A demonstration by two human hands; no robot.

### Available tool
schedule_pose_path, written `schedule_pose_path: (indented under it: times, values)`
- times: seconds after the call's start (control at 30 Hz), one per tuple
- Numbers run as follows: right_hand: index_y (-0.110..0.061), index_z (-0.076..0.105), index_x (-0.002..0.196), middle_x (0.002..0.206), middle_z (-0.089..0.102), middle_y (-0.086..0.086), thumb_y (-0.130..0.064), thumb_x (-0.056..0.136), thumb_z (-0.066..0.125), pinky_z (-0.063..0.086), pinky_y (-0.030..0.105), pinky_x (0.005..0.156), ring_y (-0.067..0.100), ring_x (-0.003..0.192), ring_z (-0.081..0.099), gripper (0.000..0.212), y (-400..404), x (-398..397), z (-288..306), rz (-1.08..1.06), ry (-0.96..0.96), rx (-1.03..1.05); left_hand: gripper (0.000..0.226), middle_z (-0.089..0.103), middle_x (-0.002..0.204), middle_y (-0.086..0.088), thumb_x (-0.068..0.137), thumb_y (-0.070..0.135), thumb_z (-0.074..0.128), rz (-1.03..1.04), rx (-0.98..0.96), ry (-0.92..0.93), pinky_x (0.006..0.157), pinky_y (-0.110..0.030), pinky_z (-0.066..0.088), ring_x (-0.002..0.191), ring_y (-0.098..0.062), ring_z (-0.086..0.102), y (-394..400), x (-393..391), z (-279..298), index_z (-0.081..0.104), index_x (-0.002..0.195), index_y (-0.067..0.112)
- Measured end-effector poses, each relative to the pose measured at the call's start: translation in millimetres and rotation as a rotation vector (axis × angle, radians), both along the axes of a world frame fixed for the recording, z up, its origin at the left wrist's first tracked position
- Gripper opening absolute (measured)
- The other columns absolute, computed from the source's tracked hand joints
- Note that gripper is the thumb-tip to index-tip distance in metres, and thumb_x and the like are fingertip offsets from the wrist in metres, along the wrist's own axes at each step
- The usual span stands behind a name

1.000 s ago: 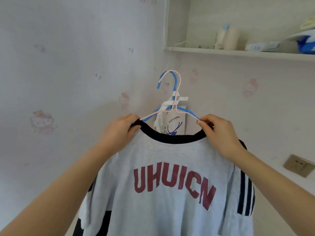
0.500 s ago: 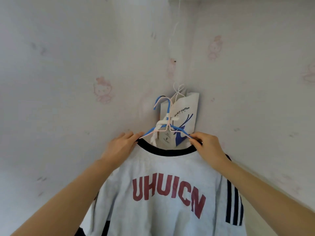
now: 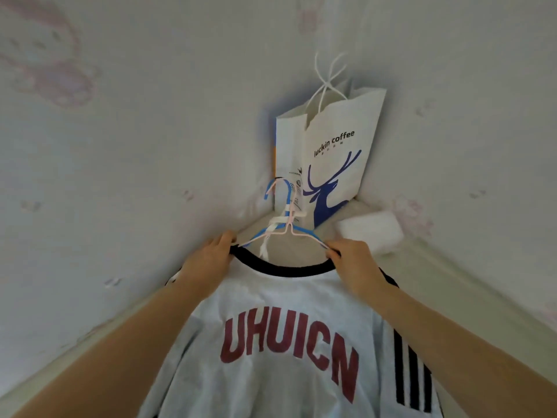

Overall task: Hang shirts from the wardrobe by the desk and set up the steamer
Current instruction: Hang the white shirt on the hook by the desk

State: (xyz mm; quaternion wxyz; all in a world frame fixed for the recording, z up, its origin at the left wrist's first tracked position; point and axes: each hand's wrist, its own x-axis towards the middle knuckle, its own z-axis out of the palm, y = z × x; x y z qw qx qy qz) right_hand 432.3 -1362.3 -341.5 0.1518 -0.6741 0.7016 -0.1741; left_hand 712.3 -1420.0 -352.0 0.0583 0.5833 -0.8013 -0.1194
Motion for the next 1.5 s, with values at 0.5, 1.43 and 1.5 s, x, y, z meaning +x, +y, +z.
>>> schedule_pose_path:
  times: [0.5, 1.43, 1.5]
  values:
    - [-0.011, 0.047, 0.13, 0.108, 0.059, 0.008, -0.004, 0.093, 0.046, 0.037, 0.031, 0.063, 0.025, 0.099, 0.057, 0.038, -29.8, 7.9, -46.6, 0.143, 0.476, 0.123, 0.023, 0.065, 0.082, -0.011, 0.074, 0.006, 0.051, -0.068, -0.215, -0.196, 0.049, -0.04, 0.053, 0.075, -0.036, 0.062, -8.4, 3.8, -49.5, 0.065, 0.093, 0.007]
    - [-0.007, 0.038, 0.137, 0.131, 0.05, 0.012, -0.02, 0.098, 0.044, 0.049, 0.039, 0.088, 0.028, 0.119, 0.047, 0.042, 37.6, 22.2, -10.0, 0.074, 0.391, 0.128, 0.043, 0.054, 0.133, -0.012, 0.088, 0.01, 0.055, -0.053, -0.126, -0.034, 0.091, -0.044, 0.047, 0.122, -0.033, 0.048, 35.6, 7.3, -24.7, 0.053, 0.13, 0.006]
    - [-0.007, 0.037, 0.139, 0.134, 0.048, 0.012, -0.023, 0.099, 0.042, 0.047, 0.038, 0.092, 0.028, 0.122, 0.046, 0.044, 57.1, 27.9, 3.8, 0.054, 0.397, 0.149, 0.045, 0.052, 0.137, -0.011, 0.089, 0.012, 0.054, -0.079, -0.134, -0.022, 0.097, -0.041, 0.044, 0.126, -0.03, 0.045, 53.9, 8.0, -10.4, 0.05, 0.134, 0.006]
